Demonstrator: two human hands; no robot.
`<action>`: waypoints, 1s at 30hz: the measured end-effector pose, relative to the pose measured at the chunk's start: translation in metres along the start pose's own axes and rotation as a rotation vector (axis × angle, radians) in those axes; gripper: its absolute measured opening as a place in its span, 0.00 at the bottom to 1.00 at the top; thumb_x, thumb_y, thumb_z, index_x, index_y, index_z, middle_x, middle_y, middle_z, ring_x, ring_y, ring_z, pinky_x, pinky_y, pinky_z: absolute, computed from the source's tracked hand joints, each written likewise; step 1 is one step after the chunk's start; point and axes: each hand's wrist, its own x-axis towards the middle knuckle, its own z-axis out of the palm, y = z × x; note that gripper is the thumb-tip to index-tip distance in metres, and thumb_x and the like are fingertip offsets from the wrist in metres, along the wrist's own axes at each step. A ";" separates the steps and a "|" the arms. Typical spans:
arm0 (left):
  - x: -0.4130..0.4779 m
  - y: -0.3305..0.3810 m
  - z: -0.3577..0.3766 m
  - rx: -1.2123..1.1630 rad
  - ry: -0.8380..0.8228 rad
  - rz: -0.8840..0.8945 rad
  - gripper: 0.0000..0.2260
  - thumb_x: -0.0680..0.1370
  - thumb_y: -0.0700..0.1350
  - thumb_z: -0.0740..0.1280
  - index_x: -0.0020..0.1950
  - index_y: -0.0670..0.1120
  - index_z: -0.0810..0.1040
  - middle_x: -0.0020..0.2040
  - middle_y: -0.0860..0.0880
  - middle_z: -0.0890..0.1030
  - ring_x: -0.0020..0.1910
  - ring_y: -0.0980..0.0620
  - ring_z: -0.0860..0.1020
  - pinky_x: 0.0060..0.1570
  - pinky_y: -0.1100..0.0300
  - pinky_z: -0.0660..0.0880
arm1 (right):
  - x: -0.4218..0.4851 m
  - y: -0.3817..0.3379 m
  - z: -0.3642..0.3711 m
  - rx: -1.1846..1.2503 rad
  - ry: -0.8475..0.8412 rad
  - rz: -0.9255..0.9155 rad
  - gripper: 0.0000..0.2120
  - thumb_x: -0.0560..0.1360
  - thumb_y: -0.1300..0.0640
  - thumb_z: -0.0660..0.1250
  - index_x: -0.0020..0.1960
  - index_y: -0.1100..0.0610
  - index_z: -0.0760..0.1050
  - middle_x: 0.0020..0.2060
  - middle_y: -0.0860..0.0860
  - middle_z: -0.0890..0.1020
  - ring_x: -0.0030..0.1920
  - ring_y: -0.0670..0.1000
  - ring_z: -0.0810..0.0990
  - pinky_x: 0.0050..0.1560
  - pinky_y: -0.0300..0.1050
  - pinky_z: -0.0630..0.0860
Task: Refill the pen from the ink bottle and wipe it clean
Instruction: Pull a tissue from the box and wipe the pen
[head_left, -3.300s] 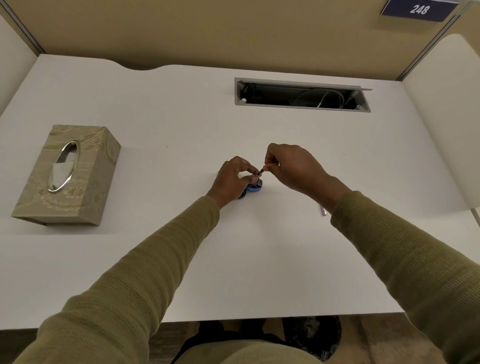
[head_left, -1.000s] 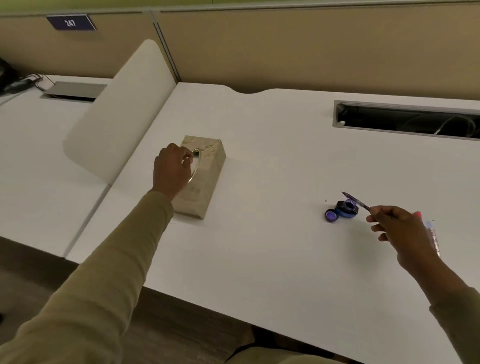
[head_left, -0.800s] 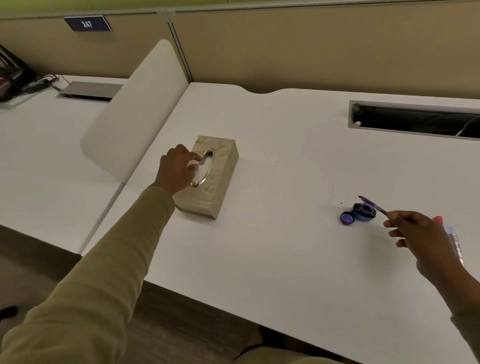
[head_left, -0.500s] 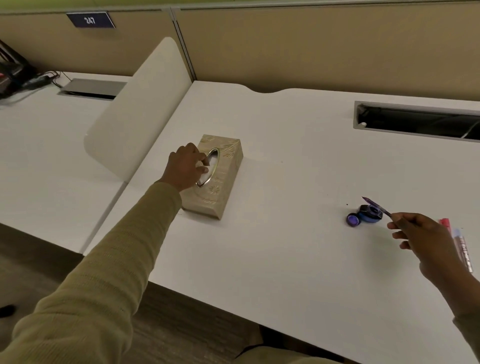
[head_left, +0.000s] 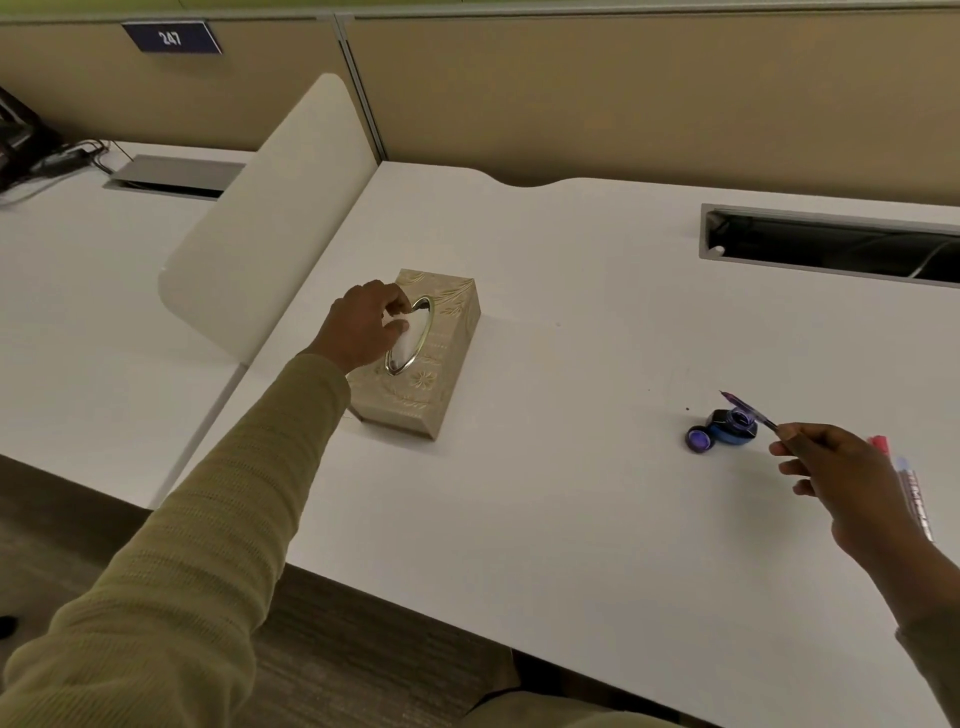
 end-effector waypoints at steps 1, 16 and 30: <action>0.000 0.002 0.000 0.011 0.006 0.013 0.07 0.73 0.43 0.73 0.50 0.50 0.79 0.48 0.50 0.80 0.47 0.50 0.74 0.55 0.47 0.73 | 0.000 0.000 0.000 -0.002 0.001 -0.003 0.06 0.80 0.57 0.67 0.53 0.57 0.80 0.43 0.54 0.84 0.39 0.52 0.78 0.37 0.46 0.73; 0.004 0.019 0.008 0.241 0.054 0.188 0.11 0.72 0.47 0.75 0.54 0.49 0.82 0.49 0.47 0.77 0.50 0.44 0.76 0.49 0.51 0.67 | 0.000 0.002 -0.005 -0.001 0.008 -0.011 0.05 0.80 0.57 0.66 0.52 0.56 0.80 0.43 0.55 0.84 0.39 0.53 0.78 0.37 0.45 0.73; 0.020 0.027 0.016 0.414 -0.057 0.059 0.11 0.77 0.41 0.69 0.59 0.41 0.81 0.55 0.39 0.82 0.54 0.39 0.78 0.54 0.48 0.71 | 0.000 0.003 -0.005 -0.007 0.011 -0.017 0.04 0.80 0.56 0.66 0.49 0.53 0.80 0.43 0.54 0.84 0.40 0.54 0.79 0.38 0.45 0.73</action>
